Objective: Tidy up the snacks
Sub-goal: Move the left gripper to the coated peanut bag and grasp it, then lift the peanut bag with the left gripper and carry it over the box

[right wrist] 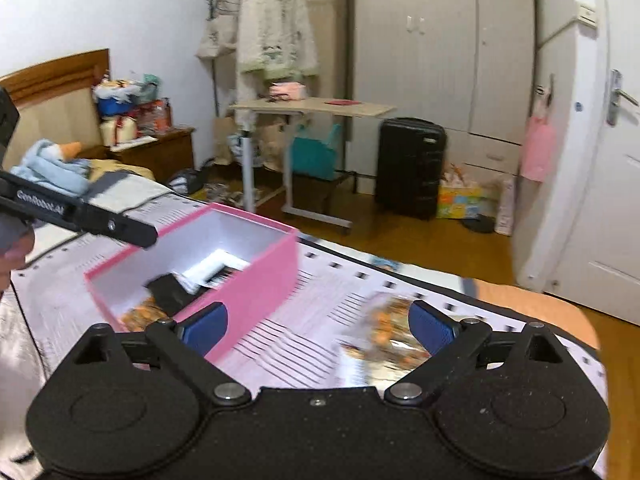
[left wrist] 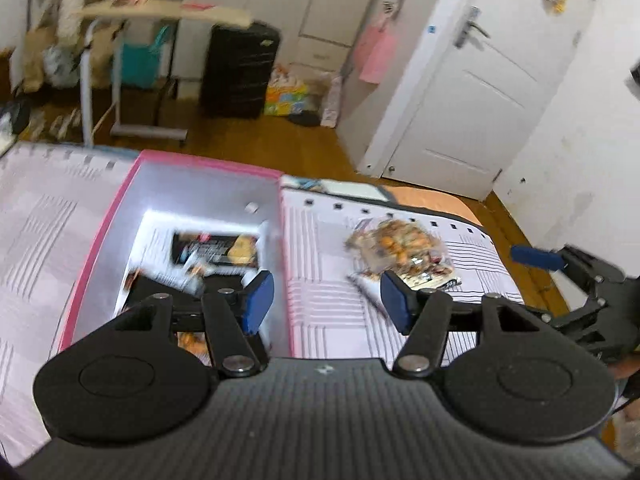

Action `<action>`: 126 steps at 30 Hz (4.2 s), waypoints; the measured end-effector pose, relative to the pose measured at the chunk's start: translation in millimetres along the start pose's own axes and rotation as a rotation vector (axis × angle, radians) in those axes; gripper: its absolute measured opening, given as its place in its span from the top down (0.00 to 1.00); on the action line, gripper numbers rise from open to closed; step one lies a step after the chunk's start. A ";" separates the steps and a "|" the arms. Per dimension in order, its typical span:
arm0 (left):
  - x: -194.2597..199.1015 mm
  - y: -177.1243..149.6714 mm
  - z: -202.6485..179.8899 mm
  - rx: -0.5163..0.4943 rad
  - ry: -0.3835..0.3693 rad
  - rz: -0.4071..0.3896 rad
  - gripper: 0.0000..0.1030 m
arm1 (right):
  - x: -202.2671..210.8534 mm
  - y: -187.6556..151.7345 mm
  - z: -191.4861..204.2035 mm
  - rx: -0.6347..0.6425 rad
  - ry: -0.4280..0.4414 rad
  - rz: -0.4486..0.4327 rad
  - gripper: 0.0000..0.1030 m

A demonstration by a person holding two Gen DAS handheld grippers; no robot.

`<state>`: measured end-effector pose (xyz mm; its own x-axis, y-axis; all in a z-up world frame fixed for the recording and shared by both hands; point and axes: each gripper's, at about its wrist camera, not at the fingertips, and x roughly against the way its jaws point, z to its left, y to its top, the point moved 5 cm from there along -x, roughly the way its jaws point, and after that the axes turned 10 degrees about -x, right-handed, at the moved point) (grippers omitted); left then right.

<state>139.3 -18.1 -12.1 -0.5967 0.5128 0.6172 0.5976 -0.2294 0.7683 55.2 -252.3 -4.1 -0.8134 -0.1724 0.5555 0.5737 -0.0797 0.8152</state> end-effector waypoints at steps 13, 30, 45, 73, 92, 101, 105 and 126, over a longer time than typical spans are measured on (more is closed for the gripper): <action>-117.8 27.6 -52.8 0.072 -0.032 0.032 0.21 | -88.9 -22.4 -113.7 -0.365 0.029 0.137 0.00; -287.0 3.6 -55.8 0.292 -0.113 0.172 0.58 | -183.6 -50.8 -190.3 -0.754 -0.050 0.183 0.13; -291.5 -6.5 -62.5 0.318 -0.228 0.199 0.69 | -161.2 -40.8 -167.6 -0.580 -0.122 0.203 0.25; -269.3 -11.9 -114.0 0.109 -0.366 0.171 0.46 | -135.4 -90.9 -161.8 -0.857 -0.003 0.244 0.53; -244.6 -47.1 -89.2 0.313 -0.296 0.243 0.46 | -84.0 -103.2 -83.7 -0.262 -0.138 0.263 0.13; -257.3 -60.0 -120.1 0.315 -0.323 0.222 0.46 | -138.7 -115.7 -68.8 0.332 -0.126 0.316 0.04; -270.5 -74.0 -129.4 0.335 -0.313 0.244 0.46 | -145.8 -110.7 -79.3 0.209 -0.097 0.278 0.03; -236.3 -66.4 -160.2 0.154 -0.370 0.356 0.48 | -76.6 -102.8 -44.1 -0.117 -0.189 0.281 0.28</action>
<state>154.9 -256.6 -181.8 -0.1306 0.6890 0.7129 0.8167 -0.3329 0.4714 62.8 -274.2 -137.6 -0.6198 -0.0196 0.7845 0.7754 -0.1691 0.6084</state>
